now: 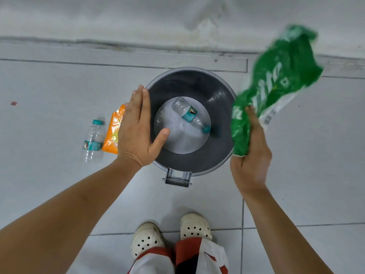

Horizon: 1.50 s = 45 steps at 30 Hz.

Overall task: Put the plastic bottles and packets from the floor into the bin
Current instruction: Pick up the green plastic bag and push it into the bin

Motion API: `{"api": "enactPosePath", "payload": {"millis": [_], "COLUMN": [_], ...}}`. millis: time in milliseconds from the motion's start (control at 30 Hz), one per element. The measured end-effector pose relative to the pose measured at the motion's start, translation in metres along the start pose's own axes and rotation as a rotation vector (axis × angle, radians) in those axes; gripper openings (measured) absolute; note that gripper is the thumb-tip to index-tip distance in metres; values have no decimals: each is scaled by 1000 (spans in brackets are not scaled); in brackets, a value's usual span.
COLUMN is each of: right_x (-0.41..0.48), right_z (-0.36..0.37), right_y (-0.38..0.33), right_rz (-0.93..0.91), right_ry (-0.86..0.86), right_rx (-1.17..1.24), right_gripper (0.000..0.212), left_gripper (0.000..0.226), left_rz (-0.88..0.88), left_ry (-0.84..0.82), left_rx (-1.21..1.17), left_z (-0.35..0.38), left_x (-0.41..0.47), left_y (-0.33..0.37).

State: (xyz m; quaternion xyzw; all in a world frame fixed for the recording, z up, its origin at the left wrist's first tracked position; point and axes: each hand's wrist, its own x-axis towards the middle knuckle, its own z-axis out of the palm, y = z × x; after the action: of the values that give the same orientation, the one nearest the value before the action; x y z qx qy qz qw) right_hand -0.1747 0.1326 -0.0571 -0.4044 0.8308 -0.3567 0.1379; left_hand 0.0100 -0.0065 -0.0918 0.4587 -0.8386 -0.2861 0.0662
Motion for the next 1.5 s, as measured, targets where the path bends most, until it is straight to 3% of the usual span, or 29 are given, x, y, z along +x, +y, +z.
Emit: {"api": "enactPosePath", "payload": {"millis": [100,200,300,400,567,667,767,867,933,1033,1133,1300,1500], "right_x": [3,5,10,17,13,-6,3,13,10,2,14,47,47], "right_z": [11,27,42,55,68,83,100,109,102,73,47,30,35], "right_y": [-10,-12,-15,-15,-28,-28,-16,-9,-16,-26,-15,24,31], "right_rz": [-185,-223,-102,-54,2,77,291,293,192,-89,-271,-130,-148], "right_ry": [-147,-298,-501,-574,-662,-864,-1053,-1177,-1082,-680,-323,-374,-335], "right_rx": [-106,-284,-424,-492,-304,-327,-439,-517,-434,-270,-359,-577,-620], "right_gripper": [50,52,61,64,64,60,48,58,57,54,59,72,73], "left_gripper": [102,103,103,102,103,104,103,103,103,102,101,101,93], "left_rz": [34,57,63,64,65,62,74,76,76,74,76,67,66], "left_ry": [7,11,21,34,44,36,21,15,8,12,12,-1,3], "left_rx": [-19,-25,-22,-26,-15,-11,13,27,34,41,49,61,71], "left_z": [1,3,4,6,7,6,4,3,3,3,3,2,1], "left_x": [0,1,1,0,0,0,1,1,1,1,1,1,1], "left_y": [-2,-6,-8,-10,-10,-8,-7,-6,-5,-6,-6,-4,-2]}}
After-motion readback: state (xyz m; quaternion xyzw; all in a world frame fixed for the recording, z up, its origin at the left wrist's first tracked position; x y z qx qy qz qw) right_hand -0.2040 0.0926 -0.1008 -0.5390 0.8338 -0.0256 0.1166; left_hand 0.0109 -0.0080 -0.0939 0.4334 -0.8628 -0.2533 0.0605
